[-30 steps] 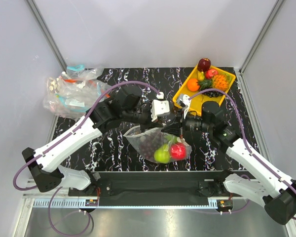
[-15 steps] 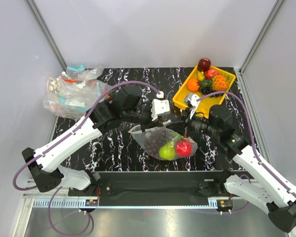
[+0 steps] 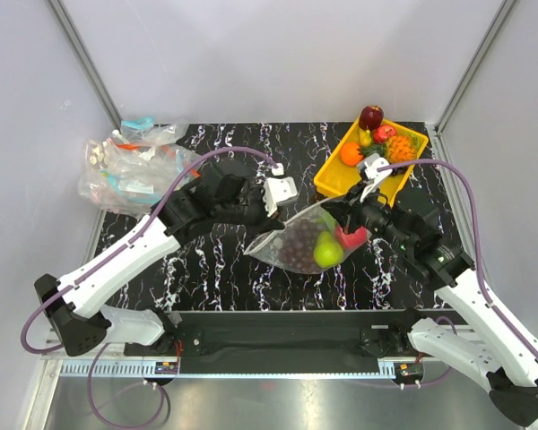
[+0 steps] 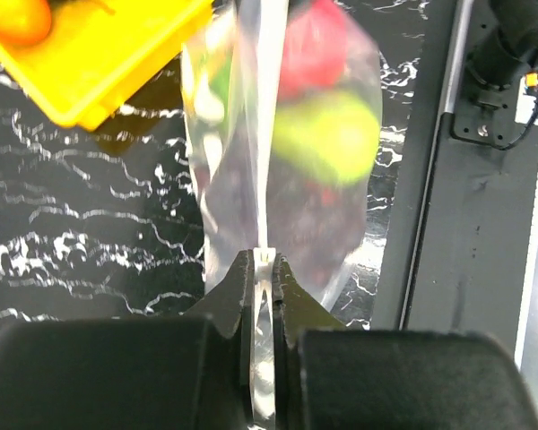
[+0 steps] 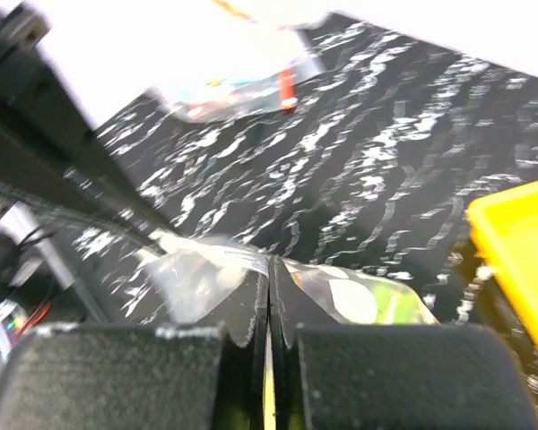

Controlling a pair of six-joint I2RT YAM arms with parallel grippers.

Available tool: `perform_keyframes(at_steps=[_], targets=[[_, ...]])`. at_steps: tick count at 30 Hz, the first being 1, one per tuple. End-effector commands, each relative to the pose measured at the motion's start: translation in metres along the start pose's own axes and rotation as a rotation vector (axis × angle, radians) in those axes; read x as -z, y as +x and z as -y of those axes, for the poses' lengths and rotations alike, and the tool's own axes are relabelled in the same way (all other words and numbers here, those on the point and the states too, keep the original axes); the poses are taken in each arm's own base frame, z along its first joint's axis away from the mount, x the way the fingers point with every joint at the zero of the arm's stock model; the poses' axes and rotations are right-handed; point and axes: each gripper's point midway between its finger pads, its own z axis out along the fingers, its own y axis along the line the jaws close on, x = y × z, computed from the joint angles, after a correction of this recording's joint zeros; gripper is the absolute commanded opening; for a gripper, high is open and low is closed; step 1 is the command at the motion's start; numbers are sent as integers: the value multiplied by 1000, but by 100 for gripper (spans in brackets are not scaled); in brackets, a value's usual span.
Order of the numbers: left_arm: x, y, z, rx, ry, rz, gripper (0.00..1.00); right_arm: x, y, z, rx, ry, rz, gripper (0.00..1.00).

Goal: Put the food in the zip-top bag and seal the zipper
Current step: Zip the zipper food storage bag at the center of the board.

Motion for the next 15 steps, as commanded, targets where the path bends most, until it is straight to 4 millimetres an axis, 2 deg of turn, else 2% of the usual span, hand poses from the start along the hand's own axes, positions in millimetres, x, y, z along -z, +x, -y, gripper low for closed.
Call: perform_keyframes(at_steps=[1,2,7,15], targets=[[12,24,-4,87,-61,-57,0,16,-73,31,7,223,217,0],[11,31,-3,97,-66,-72,0,14,-72,42,-2,286,211,0],[12,50,-8,137,-113,-95,0,23,-75,69,-55,454,225,0],[14,72,-23,190,-179,-159,0,42,-69,101,-80,663,224,0]])
